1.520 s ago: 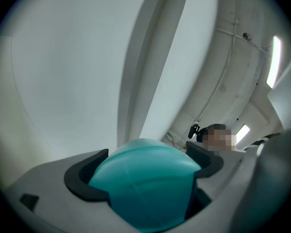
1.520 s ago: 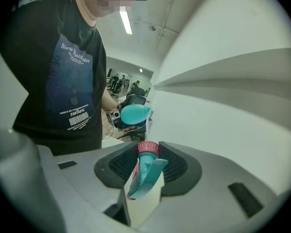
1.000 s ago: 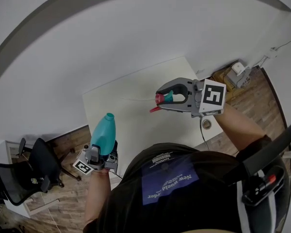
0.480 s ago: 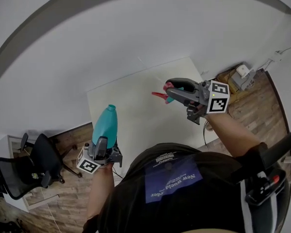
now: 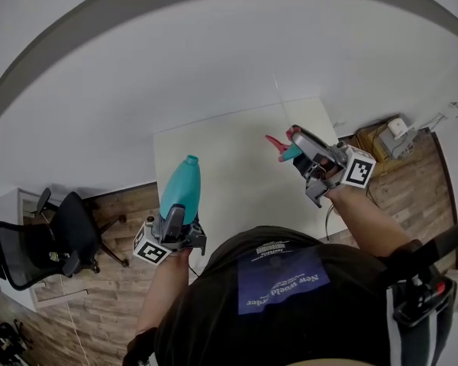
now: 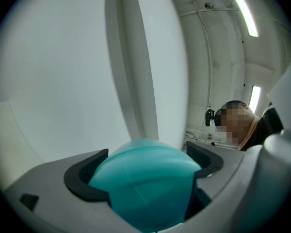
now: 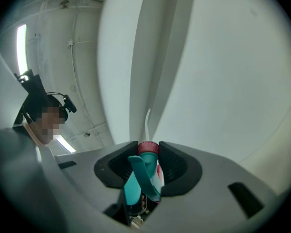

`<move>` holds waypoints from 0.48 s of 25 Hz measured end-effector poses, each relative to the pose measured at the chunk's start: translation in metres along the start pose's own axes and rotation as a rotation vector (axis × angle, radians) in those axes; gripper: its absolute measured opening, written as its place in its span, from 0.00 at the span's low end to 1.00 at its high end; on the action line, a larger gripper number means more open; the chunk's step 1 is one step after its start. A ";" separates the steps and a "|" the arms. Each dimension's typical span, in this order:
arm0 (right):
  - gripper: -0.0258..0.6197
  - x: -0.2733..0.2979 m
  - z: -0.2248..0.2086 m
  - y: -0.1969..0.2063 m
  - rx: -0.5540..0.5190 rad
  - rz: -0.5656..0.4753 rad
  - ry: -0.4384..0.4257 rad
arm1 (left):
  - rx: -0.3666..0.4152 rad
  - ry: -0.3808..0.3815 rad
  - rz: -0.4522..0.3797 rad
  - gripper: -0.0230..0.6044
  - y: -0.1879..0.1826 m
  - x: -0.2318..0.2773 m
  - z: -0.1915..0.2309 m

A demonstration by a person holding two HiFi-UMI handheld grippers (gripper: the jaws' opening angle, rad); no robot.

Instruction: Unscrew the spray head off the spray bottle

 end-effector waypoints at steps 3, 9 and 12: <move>0.24 -0.001 -0.001 0.000 0.027 -0.018 -0.005 | -0.001 0.008 0.007 0.86 0.003 0.002 -0.002; 0.24 -0.001 -0.003 0.001 0.053 -0.030 -0.009 | 0.000 0.013 0.015 0.86 0.003 0.004 -0.003; 0.24 -0.002 -0.004 0.001 0.060 -0.033 -0.012 | -0.002 0.011 0.017 0.86 0.004 0.003 -0.002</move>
Point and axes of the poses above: the fingertips, and each gripper's own axes: x forward along the fingers, z to its left, y out of its underside, the point moved 1 cm from there along -x, backward along the fingers
